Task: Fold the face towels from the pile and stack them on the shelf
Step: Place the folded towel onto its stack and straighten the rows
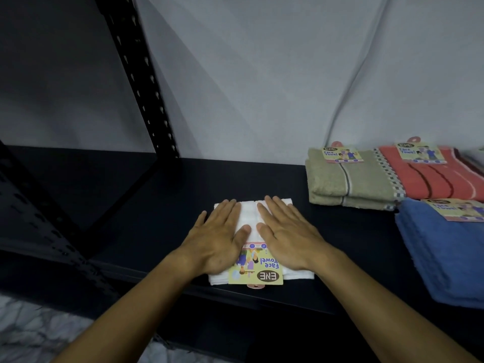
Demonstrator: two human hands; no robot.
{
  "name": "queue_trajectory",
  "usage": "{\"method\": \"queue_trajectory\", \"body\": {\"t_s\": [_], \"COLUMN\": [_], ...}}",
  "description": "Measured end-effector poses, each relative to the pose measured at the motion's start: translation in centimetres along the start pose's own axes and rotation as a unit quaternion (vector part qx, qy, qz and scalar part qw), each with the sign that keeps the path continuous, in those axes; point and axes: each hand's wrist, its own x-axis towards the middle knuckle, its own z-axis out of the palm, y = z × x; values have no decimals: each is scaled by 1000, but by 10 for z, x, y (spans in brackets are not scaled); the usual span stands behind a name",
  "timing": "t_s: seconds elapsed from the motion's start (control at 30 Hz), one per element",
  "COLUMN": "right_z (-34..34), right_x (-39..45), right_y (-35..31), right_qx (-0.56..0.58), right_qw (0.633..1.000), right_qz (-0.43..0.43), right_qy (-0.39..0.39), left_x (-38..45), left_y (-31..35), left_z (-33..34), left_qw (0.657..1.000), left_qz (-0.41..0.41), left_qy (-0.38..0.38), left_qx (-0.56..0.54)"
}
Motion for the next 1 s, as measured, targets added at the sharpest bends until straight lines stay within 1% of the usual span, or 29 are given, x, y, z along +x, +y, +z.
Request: {"method": "queue_trajectory", "body": {"t_s": [0.1,0.17,0.23,0.3,0.33,0.4,0.43,0.5,0.53,0.57,0.6,0.67,0.73,0.77,0.83,0.87,0.9,0.93,1.0], "right_z": [-2,-8,-16,-27,-32,-37,-38,-32,-27,-20,-12,-1,8,11,21,24,27,31,35], "right_x": [2,4,7,6,2,-13,-25,-52,-65,-76,-85,-93,-94,-93,-87,-84,-81,-78,-74], "right_y": [1,3,4,3,1,-3,-6,-9,-11,-12,-13,-17,-29,-37,-47,-49,-50,-49,-43], "right_qx": [1,-9,-40,-93,-110,-111,-99,-62,-51,-53,-53,-37,-22,-19,-20,-22,-21,-21,-30], "right_qw": [1000,1000,998,994,992,993,993,993,990,983,977,969,966,965,964,966,969,971,977], "right_qz": [-3,-17,-35,-48,-50,-41,-33,-4,12,23,39,63,72,72,92,104,109,107,99], "right_qy": [-3,-20,-42,-45,-32,22,49,98,131,172,205,236,246,251,248,236,222,212,184], "left_x": [-3,-6,-12,-21,-26,-41,-50,-66,-73,-75,-75,-68,-53,-46,-30,-24,-18,-13,-9], "left_y": [-4,-9,-11,-5,0,15,23,36,42,45,46,45,38,33,22,17,12,7,1], "left_z": [-2,-7,-11,-14,-16,-21,-24,-27,-29,-30,-30,-33,-33,-33,-30,-26,-20,-13,-1], "left_qw": [1000,999,999,997,995,985,975,954,950,950,951,954,953,964,990,993,993,993,991], "left_qz": [29,37,30,12,1,-15,-6,57,77,79,62,14,10,17,49,69,90,109,126], "left_qy": [4,-6,-10,3,12,30,39,70,85,102,124,179,237,223,133,89,55,32,19], "left_qx": [-11,6,37,76,104,170,216,287,292,285,275,239,186,146,23,-32,-50,-45,-42]}}
